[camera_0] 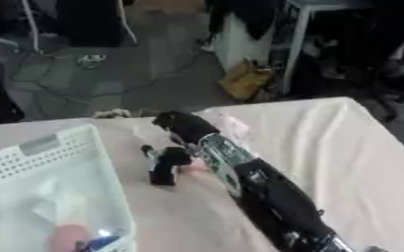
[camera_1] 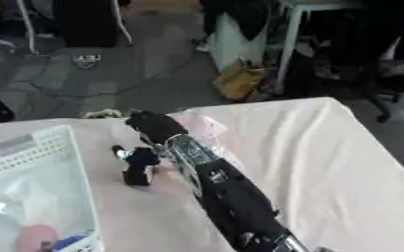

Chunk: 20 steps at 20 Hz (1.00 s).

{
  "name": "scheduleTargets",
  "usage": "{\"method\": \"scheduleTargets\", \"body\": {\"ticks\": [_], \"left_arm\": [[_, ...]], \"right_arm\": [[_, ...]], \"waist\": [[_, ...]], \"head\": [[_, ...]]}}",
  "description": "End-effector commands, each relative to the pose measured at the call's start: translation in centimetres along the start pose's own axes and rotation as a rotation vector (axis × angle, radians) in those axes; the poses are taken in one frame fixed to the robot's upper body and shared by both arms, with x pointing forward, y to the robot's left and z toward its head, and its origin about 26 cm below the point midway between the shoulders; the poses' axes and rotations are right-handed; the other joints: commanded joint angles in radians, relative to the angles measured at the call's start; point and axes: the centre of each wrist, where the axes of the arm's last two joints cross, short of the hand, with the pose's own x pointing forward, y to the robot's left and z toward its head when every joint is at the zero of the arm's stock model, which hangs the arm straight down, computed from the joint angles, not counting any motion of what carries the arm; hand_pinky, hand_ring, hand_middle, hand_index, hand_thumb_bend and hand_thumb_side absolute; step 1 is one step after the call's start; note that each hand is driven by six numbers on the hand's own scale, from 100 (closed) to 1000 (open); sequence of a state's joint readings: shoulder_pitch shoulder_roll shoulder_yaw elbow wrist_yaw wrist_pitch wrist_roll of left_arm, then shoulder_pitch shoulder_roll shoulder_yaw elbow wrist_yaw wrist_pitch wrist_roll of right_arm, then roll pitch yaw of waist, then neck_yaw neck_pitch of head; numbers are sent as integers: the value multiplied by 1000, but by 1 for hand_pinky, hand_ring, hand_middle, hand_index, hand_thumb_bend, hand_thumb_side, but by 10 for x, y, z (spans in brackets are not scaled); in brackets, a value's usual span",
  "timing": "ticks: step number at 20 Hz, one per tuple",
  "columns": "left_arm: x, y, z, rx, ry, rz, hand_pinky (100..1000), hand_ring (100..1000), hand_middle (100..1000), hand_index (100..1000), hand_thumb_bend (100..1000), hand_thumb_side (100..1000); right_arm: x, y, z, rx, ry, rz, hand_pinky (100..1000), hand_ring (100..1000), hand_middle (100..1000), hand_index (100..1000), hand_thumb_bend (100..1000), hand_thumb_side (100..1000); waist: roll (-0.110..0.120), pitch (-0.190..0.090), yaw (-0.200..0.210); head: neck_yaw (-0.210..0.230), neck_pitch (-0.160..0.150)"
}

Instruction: Pick up objects on the table and place them in the box.

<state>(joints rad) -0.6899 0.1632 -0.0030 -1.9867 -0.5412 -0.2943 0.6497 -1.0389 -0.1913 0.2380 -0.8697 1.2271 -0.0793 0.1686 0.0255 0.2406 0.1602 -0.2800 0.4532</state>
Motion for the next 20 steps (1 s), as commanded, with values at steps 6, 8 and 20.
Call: {"method": "scheduleTargets", "body": {"ticks": [6,8,20], "left_arm": [[4,0,-8,22,-29,14,836,928,806,849,100,812],[4,-1,-9,24,-31,15,836,928,805,847,100,811],[4,-1,-9,32,-30,13,837,928,802,843,100,808]], "right_arm": [[-11,-8,-1,116,-17,135,990,1000,965,1000,423,958],[-11,-4,-2,162,-13,133,987,1000,960,1000,392,967],[-10,2,0,309,-65,102,987,1000,969,1000,465,924]], "waist": [[1,0,3],[2,0,4],[4,1,5]], "head": [[-7,-4],[-7,-1],[-3,-9]]}}
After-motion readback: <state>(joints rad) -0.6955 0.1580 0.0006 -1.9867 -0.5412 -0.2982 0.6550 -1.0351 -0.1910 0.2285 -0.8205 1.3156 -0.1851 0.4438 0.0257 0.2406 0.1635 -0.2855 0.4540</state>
